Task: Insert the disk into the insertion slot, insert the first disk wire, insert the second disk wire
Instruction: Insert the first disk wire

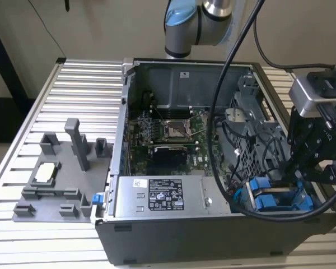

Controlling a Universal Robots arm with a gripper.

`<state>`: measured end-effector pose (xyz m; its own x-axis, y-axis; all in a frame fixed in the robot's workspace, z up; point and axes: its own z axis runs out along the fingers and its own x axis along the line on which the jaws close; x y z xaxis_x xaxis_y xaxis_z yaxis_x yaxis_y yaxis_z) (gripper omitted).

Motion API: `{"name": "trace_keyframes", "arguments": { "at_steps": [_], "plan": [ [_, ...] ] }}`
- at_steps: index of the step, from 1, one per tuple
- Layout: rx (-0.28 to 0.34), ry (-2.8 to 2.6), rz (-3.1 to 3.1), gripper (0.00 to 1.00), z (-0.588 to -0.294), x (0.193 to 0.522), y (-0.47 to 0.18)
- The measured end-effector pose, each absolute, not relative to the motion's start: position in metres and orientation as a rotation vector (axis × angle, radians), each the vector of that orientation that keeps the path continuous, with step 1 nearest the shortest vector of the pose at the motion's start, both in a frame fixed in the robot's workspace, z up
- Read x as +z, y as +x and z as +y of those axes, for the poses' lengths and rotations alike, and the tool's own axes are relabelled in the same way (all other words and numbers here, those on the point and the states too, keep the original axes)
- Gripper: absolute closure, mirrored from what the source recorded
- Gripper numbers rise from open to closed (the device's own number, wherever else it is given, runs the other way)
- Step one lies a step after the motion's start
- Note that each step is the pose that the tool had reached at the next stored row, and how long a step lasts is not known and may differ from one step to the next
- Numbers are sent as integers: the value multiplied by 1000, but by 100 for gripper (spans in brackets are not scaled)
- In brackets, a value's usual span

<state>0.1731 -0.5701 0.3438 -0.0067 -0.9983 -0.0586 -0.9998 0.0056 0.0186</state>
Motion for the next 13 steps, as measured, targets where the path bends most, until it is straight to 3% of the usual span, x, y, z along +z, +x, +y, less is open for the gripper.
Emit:
{"name": "trace_keyframes", "arguments": {
  "at_steps": [13],
  "plan": [
    [84, -2195, 2208, 81, -571, 329, 174]
  ]
}}
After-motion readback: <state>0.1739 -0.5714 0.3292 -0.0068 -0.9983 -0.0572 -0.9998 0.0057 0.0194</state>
